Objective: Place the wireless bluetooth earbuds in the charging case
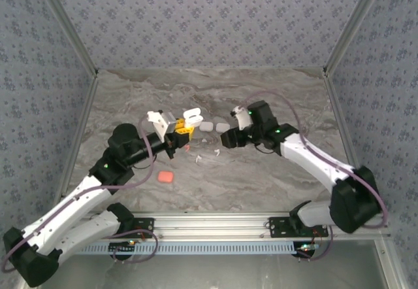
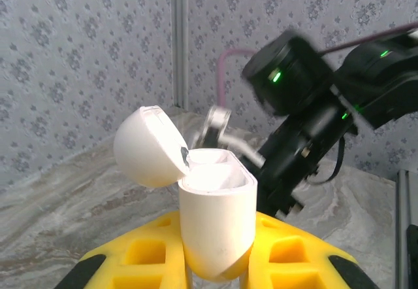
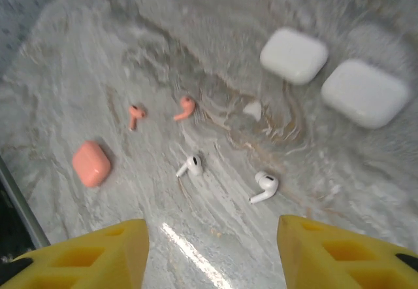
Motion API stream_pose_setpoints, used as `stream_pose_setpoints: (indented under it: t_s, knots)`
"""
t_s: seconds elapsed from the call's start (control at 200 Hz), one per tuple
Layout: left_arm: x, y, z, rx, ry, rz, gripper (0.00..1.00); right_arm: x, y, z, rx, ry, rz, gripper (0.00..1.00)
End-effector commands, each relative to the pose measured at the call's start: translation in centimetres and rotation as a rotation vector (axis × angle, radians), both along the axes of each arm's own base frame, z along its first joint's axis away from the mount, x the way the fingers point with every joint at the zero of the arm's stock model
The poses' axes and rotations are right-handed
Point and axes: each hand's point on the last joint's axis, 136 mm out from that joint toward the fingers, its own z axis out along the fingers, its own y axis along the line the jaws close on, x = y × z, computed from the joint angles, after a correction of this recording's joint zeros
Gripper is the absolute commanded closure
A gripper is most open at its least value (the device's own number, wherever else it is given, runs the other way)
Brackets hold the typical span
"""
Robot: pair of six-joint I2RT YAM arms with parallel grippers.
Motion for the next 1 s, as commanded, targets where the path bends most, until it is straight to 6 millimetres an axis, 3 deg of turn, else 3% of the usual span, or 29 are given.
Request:
stream_pose_setpoints:
  t_s: [0.0,0.16,0.265,0.285,0.39,0.66,0.994]
  knots:
    - [-0.6,0.6,0.5,-0.002,-0.043,0.010,0.96,0.1,3.1,-0.9,0.027,0.039,0.082,0.48]
    - [-0.8,0.9,0.8,-0.005,-0.056,0.015,0.96,0.0,6.5,-3.9,-0.040,0.095,0.188,0.53]
    - [-0.8,0.9,1.0,-0.008,-0.058,0.012,0.96,-0.3,7.7,-6.1,-0.117,0.120,0.234,0.53]
    - [-0.8,0.9,1.0,-0.009,-0.059,0.013,0.96,0.2,8.4,-5.6,-0.115,0.103,0.241,0.53]
    - [-0.7,0.8,0.9,-0.010,-0.055,0.013,0.96,0.1,9.4,-7.3,-0.160,0.120,0.267,0.54]
    - [-0.5,0.7,0.8,-0.008,-0.050,0.013,0.95,-0.5,9.7,-11.4,-0.273,0.173,0.313,0.55]
    - [-0.4,0.5,0.7,-0.004,-0.051,0.013,0.96,-1.4,10.0,-13.6,-0.312,0.203,0.347,0.57]
